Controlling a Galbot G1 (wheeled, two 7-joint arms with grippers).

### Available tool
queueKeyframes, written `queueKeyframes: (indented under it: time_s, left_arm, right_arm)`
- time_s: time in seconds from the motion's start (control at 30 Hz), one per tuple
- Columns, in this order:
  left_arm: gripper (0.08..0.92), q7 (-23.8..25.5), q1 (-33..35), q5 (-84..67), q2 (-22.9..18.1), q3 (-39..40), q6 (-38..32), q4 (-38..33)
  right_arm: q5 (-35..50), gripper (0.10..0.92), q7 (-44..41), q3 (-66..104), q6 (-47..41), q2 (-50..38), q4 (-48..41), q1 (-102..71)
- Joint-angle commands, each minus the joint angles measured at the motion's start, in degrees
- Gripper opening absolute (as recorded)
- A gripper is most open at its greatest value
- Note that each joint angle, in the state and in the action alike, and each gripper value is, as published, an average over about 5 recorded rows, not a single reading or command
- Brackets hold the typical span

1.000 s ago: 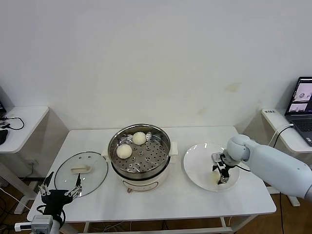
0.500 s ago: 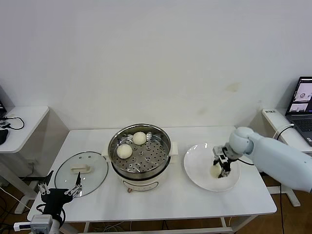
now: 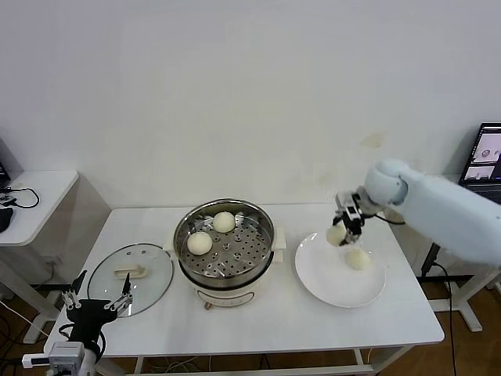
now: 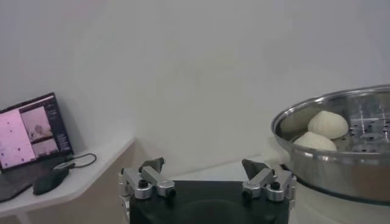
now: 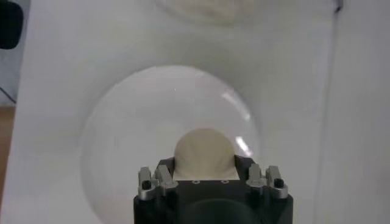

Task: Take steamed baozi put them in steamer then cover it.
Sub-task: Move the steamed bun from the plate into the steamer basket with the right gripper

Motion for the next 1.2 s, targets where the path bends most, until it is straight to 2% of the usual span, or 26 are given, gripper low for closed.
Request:
queueKeyframes:
  time_s: [0.03, 0.27, 0.67, 1.2]
  left_arm:
    - [0.823, 0.01, 0.0, -0.09, 0.12, -0.15, 0.04, 0.07]
    - [0.823, -0.02, -0.07, -0.51, 0.22, -0.83, 0.06, 0.14]
    - [0.823, -0.03, 0.37, -1.13, 0.12, -2.73, 0.2, -0.57]
    - [0.823, -0.01, 0.63, -1.43, -0.59, -3.82, 0.32, -1.06]
  right_arm:
    - [4.98, 0.62, 0.02, -4.93, -0.09, 7.16, -1.27, 12.28]
    - [8.61, 0.627, 1.12, -7.34, -0.11, 16.06, -1.64, 15.65]
    - [10.55, 0.627, 4.45, -9.07, 3.67, 27.57, -2.11, 9.62]
    - [4.32, 0.628, 7.56, -15.38, 16.38, 29.75, 1.72, 4.5]
